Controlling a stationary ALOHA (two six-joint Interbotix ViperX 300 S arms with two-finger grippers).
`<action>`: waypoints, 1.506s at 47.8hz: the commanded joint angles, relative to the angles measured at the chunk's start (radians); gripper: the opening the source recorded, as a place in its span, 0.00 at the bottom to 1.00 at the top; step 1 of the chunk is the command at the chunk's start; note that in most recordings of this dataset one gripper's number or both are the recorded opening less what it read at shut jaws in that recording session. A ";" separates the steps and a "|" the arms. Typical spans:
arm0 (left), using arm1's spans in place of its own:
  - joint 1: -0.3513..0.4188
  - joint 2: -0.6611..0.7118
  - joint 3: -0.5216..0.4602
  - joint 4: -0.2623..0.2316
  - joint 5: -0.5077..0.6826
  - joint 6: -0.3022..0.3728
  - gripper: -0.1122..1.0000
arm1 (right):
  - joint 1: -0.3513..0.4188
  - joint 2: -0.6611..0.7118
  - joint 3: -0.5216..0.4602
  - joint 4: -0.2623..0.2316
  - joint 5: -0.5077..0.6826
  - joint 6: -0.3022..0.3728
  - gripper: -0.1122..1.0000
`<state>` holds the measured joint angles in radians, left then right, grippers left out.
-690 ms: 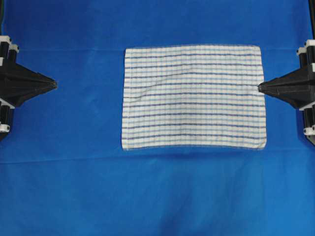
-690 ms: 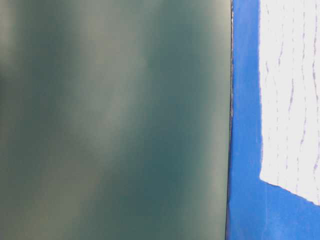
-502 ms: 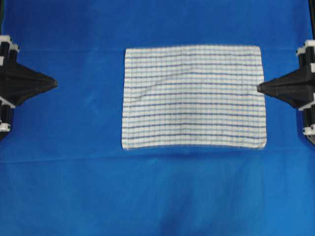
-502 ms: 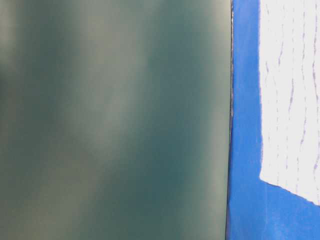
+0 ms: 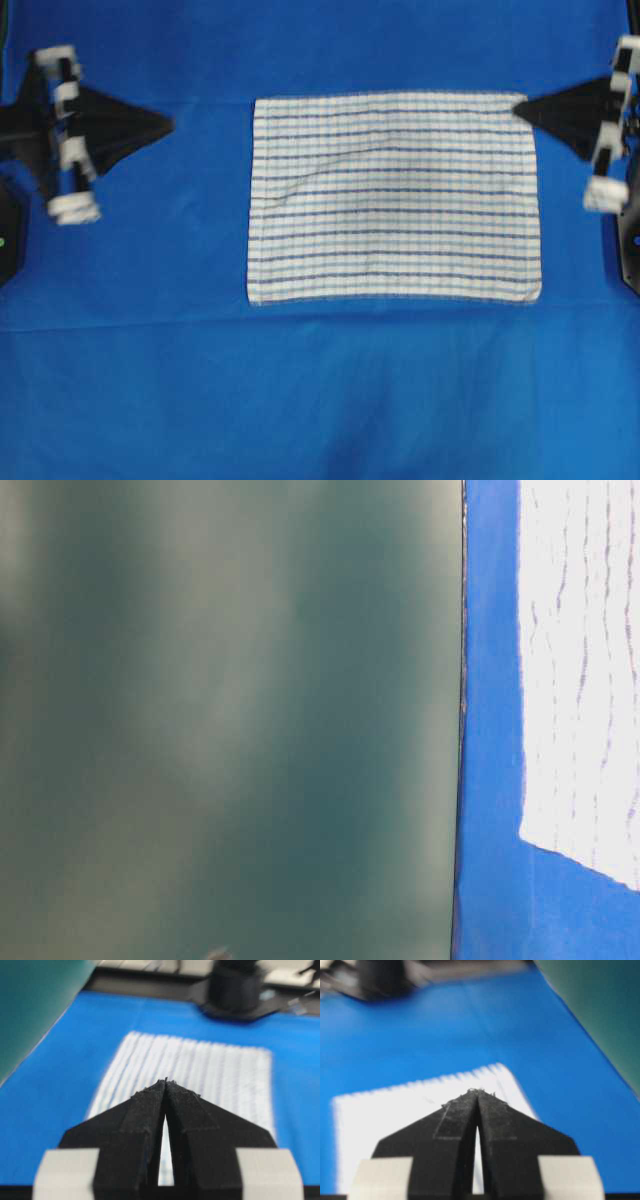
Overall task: Fold the blue towel.
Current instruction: 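Move both grippers to the towel's top corners and grasp them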
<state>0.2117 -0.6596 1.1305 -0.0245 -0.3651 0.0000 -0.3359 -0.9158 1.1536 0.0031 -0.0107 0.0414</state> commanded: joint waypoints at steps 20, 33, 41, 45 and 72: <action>0.176 0.436 -0.249 -0.005 0.100 -0.006 0.10 | -0.330 0.190 -0.009 0.003 0.219 0.035 0.11; 0.250 0.589 -0.339 -0.005 0.199 -0.008 0.68 | -0.403 0.393 -0.020 -0.008 0.189 0.035 0.65; 0.278 0.686 -0.359 -0.006 0.199 -0.008 0.87 | -0.433 0.502 -0.021 -0.011 0.121 0.034 0.62; 0.290 0.738 -0.368 -0.006 0.195 -0.006 0.83 | -0.436 0.554 -0.026 -0.011 0.083 0.034 0.62; 0.307 0.897 -0.408 -0.006 0.156 -0.006 0.81 | -0.497 0.739 -0.035 -0.011 0.014 0.031 0.62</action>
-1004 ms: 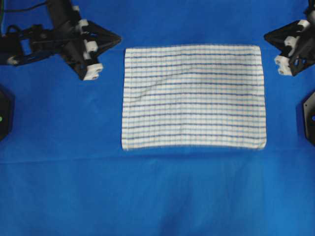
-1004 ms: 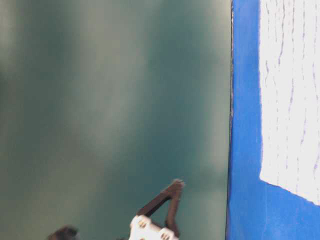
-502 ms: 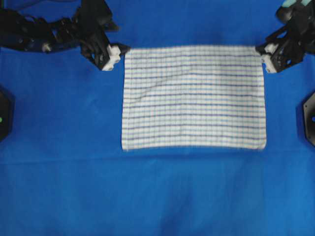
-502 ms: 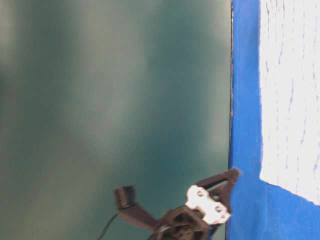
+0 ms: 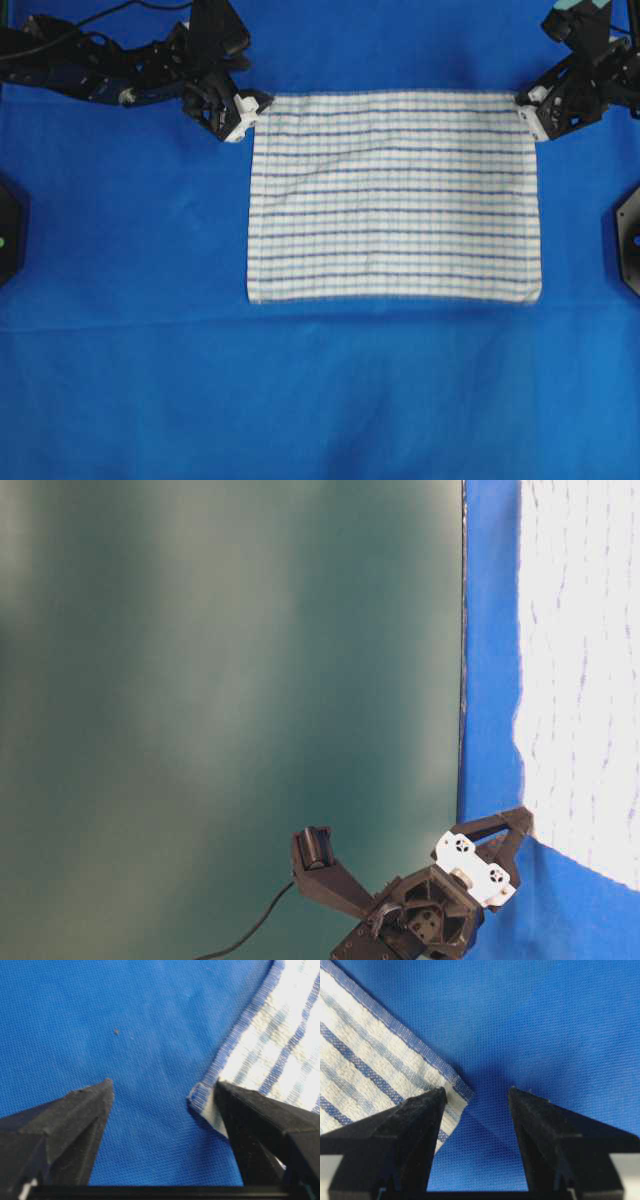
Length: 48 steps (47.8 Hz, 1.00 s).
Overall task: Fold the blue towel.
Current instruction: 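Move both grippers to the towel's top corners and grasp them, then pull both top corners down toward the bottom edge, folding towel in half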
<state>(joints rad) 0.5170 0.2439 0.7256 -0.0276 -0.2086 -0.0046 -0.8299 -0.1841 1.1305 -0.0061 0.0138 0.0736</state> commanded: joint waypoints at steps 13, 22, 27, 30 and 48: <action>-0.029 0.009 0.002 -0.006 0.025 -0.014 0.53 | 0.003 0.048 -0.009 -0.002 -0.032 -0.002 0.54; -0.031 0.008 0.003 -0.006 0.061 -0.012 0.31 | 0.026 0.046 -0.009 0.000 -0.029 0.002 0.15; -0.023 0.005 0.003 -0.005 0.063 -0.012 0.24 | 0.028 0.043 -0.009 0.003 -0.029 0.003 0.15; -0.020 0.003 -0.002 -0.005 0.063 -0.011 0.20 | 0.028 0.040 -0.009 0.005 -0.029 0.003 0.15; -0.021 -0.106 -0.006 -0.003 0.086 0.000 0.16 | 0.028 -0.086 -0.009 0.006 -0.011 0.005 0.15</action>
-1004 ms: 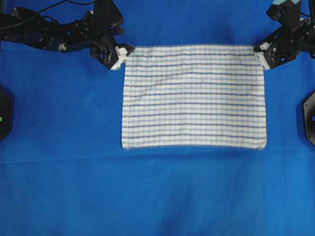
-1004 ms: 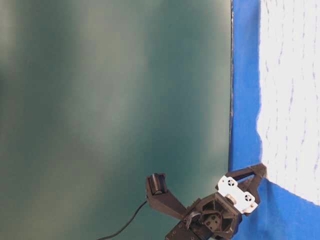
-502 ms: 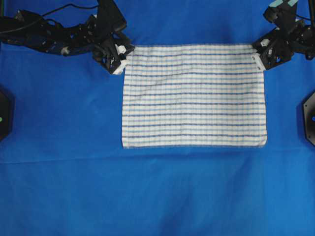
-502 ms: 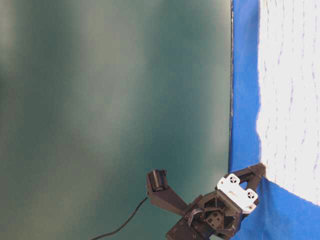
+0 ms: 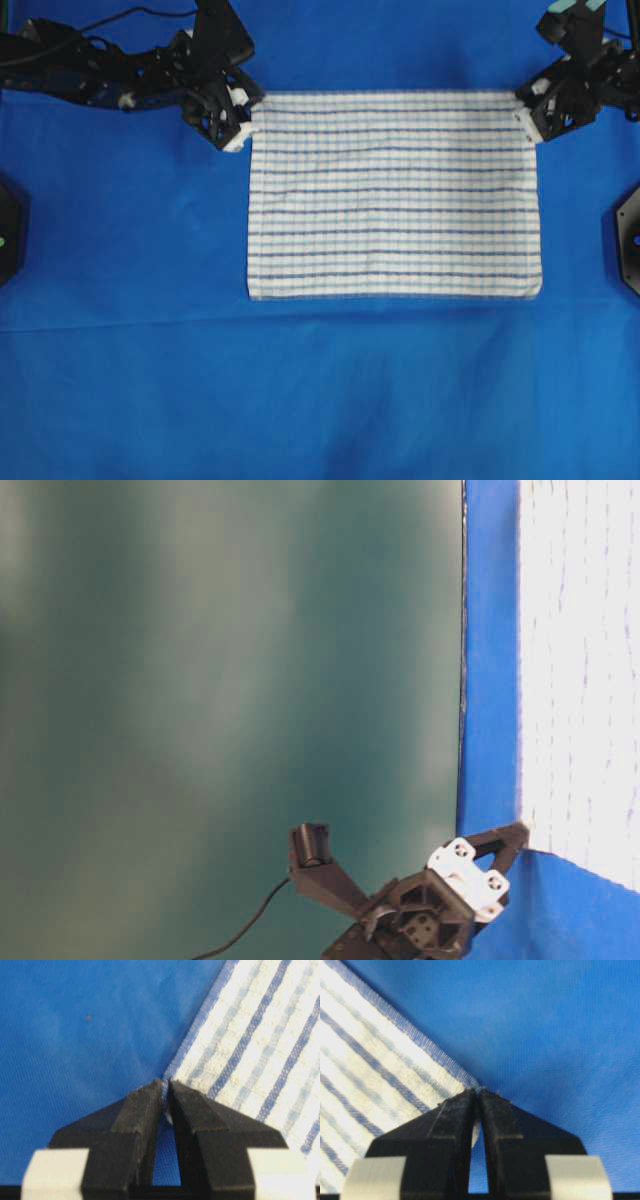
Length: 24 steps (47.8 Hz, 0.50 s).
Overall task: Fold the blue towel.
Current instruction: 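Pull both top corners down toward the bottom edge, folding towel in half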
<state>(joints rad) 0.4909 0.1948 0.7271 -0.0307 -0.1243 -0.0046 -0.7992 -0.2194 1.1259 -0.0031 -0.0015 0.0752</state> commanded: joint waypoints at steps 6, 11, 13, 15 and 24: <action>0.005 -0.080 -0.009 0.000 0.003 0.003 0.16 | -0.002 -0.117 0.008 0.006 0.023 0.003 0.15; 0.000 -0.081 -0.014 0.002 0.002 0.005 0.16 | -0.003 -0.153 0.020 0.008 0.038 0.003 0.15; -0.003 -0.081 -0.017 0.002 0.002 0.005 0.16 | -0.003 -0.163 0.026 0.009 0.041 0.003 0.15; -0.005 -0.081 -0.018 0.002 0.003 0.005 0.16 | -0.002 -0.170 0.031 0.009 0.041 0.003 0.15; -0.029 -0.100 -0.005 0.002 0.020 -0.009 0.16 | 0.031 -0.201 0.051 0.011 0.041 0.032 0.15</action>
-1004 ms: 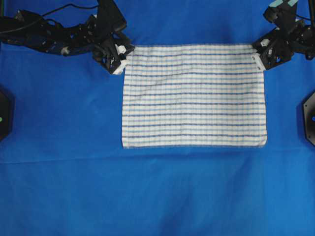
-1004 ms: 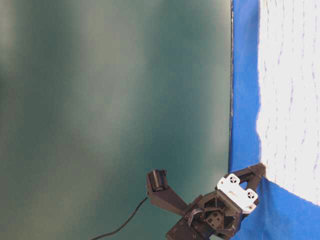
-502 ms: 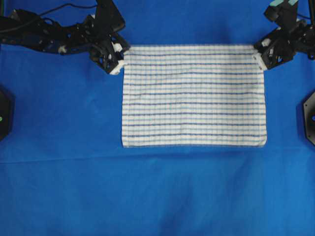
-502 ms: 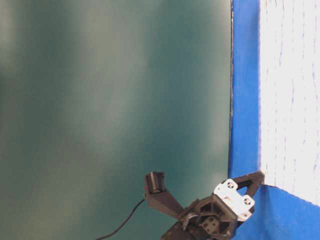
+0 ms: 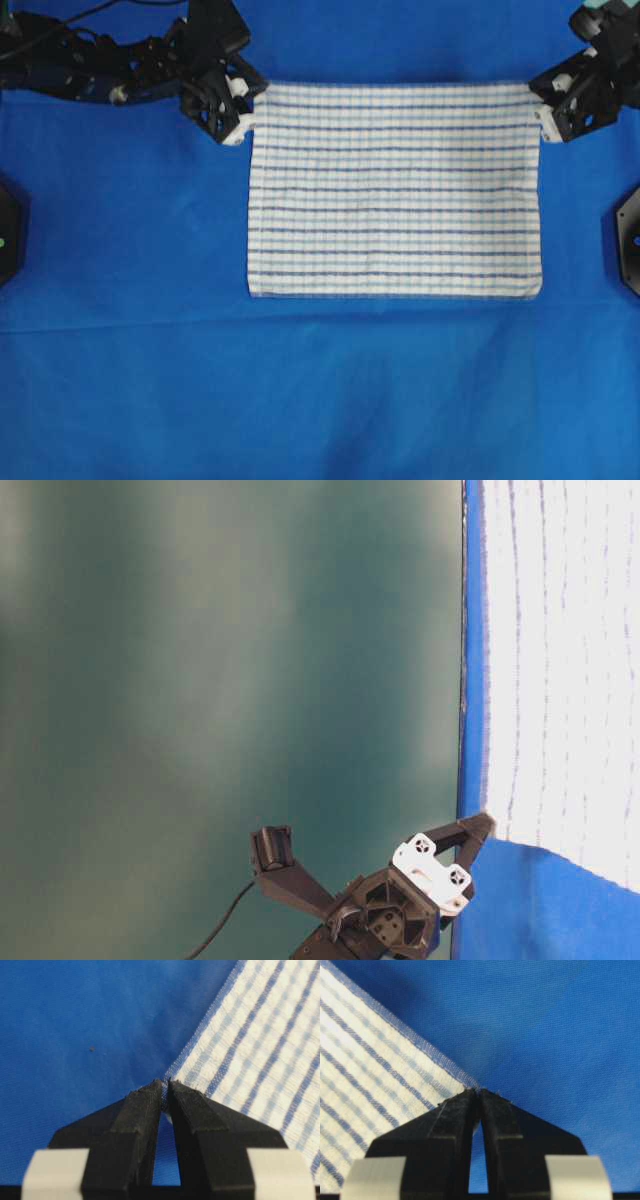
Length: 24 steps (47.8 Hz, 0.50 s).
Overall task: Fold the blue towel.
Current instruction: 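Pull both top corners down toward the bottom edge, folding towel in half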
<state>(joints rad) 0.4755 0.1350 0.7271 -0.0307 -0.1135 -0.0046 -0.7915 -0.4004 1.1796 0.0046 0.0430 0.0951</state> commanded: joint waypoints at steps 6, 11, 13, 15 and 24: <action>-0.069 -0.072 0.008 0.002 0.044 -0.012 0.16 | 0.101 -0.054 0.008 0.003 0.025 0.063 0.15; -0.124 -0.094 0.014 0.002 0.069 -0.014 0.16 | 0.187 -0.100 0.017 0.005 0.080 0.120 0.15; -0.156 -0.101 0.015 0.002 0.087 -0.015 0.16 | 0.221 -0.121 0.020 0.003 0.101 0.143 0.15; -0.183 -0.107 0.015 0.000 0.106 -0.014 0.16 | 0.265 -0.149 0.028 0.003 0.132 0.172 0.15; -0.296 -0.144 0.023 0.000 0.199 -0.017 0.16 | 0.430 -0.273 0.043 0.003 0.255 0.268 0.15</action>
<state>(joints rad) 0.2102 0.0276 0.7547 -0.0307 0.0614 -0.0169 -0.4203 -0.6289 1.2287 0.0061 0.2577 0.3436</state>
